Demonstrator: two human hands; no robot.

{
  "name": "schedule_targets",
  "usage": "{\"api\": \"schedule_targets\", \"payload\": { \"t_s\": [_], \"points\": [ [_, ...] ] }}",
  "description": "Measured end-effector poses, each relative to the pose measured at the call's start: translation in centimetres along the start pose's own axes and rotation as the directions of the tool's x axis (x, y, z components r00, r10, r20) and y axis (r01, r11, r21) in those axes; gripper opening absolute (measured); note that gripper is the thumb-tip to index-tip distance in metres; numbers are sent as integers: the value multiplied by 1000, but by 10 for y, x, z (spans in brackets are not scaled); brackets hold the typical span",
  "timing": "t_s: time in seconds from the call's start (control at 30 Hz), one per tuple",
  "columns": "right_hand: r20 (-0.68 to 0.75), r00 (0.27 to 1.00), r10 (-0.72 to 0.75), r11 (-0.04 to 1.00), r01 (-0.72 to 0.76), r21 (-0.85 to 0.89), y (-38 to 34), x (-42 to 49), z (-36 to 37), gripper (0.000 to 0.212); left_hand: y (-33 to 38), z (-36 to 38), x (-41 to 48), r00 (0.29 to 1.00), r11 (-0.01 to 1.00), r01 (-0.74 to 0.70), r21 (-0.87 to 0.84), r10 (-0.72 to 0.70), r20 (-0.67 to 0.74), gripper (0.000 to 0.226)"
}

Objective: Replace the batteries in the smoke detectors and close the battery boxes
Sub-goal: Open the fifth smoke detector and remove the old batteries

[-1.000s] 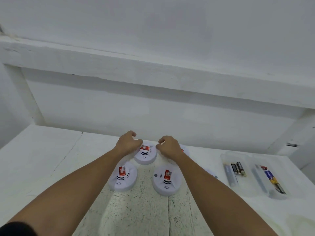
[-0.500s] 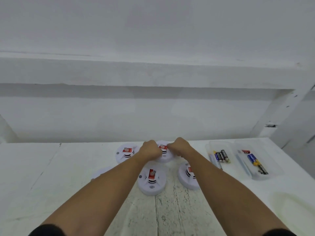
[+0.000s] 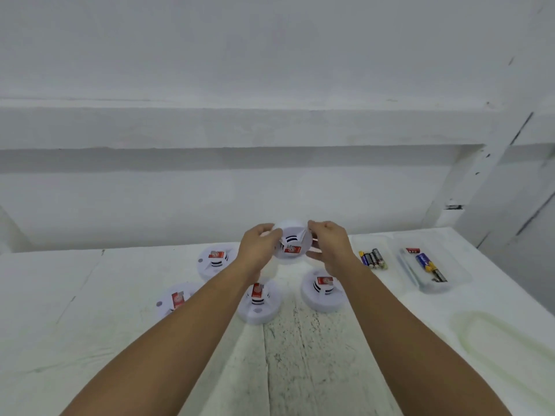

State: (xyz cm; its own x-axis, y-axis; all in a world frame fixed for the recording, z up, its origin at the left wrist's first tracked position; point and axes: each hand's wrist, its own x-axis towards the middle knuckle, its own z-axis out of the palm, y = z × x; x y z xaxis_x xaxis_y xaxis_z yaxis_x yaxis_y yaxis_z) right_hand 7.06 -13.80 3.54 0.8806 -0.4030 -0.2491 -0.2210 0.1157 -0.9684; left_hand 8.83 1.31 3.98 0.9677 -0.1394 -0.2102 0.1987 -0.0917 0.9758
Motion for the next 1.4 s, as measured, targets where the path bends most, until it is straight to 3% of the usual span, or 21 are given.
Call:
{"api": "schedule_targets", "payload": {
  "t_s": [0.1,0.2,0.4,0.57,0.83,0.97,1.03,1.23,1.4],
  "points": [
    [-35,998,-49,992,52,111,2,-37,-13,26,-8,6,-41,986,984,-156,89,161,-47,20],
    [-28,997,-72,981,76,177,14,-74,-29,31,-28,3,-82,976,977,-215,0,215,21,20],
    [71,997,-25,1000,25,-1,68,-133,-50,18,-90,-20,-137,974,978,-121,-171,151,171,29],
    [137,987,-88,972,115,-204,96,-162,-65,23,-129,-28,-152,968,991,-91,-103,112,223,43],
    [278,938,-205,869,306,-389,109,-175,-77,32,-136,-29,-168,931,964,-248,91,211,299,53],
    [390,885,-253,731,439,-523,109,-176,-85,27,-130,-26,-173,926,847,-330,416,204,318,78],
    [446,856,-260,659,495,-566,109,-178,-88,24,-130,-21,-174,922,794,-347,500,189,339,99],
    [651,709,-271,333,703,-628,94,-174,-93,20,-126,-8,-174,903,720,-394,572,187,387,123],
    [797,581,-167,166,813,-558,81,-165,-87,19,-124,-2,-171,906,703,-377,603,143,399,123]
  ]
}}
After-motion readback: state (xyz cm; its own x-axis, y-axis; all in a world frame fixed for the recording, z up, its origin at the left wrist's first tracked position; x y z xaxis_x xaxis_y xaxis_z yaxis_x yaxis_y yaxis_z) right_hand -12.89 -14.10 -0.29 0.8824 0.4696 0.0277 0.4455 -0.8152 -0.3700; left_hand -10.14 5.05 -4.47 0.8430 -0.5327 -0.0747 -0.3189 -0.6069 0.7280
